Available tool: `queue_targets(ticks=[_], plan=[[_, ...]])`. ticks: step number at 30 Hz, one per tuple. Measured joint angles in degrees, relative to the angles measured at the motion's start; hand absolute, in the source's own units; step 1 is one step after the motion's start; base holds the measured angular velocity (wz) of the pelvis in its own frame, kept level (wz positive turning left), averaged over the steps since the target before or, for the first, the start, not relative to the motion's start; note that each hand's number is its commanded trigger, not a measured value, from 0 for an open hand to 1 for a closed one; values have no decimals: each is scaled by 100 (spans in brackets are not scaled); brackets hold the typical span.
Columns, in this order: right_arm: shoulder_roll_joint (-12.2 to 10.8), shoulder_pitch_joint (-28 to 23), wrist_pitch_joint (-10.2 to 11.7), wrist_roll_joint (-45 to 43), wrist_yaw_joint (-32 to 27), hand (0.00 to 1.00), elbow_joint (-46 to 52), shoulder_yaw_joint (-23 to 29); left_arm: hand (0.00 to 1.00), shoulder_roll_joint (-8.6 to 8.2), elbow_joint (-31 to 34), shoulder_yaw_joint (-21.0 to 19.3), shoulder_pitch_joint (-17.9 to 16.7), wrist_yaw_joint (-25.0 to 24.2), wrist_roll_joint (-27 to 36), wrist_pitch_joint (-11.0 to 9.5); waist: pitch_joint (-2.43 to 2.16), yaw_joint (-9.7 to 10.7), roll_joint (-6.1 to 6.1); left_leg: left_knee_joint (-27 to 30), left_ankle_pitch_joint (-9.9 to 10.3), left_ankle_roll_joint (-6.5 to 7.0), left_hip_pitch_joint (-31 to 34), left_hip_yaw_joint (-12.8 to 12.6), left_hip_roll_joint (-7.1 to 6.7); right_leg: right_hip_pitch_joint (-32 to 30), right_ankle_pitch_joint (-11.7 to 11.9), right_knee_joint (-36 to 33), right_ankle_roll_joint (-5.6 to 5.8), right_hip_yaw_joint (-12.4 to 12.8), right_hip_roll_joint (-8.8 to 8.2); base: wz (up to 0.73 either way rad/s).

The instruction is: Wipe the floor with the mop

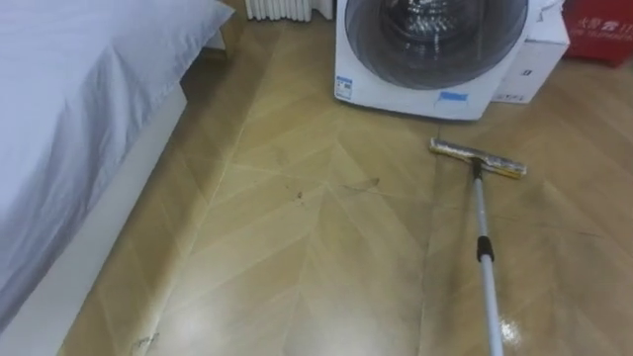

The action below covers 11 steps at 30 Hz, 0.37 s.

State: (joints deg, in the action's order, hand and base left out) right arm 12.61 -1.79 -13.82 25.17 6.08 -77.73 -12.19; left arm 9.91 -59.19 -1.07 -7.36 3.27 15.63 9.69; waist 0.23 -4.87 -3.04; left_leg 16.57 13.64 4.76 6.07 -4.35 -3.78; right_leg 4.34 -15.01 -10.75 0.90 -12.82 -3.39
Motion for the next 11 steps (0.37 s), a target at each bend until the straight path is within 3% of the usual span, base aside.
queue_targets(ticks=[11], plan=[[-60,-7,84,30,118,100,50,233,0,-115,17,-106,64,250,-27,-1,62,145,126,16,-3,-4,-262,-16,19,334,81,115,15,17,28,-1]])
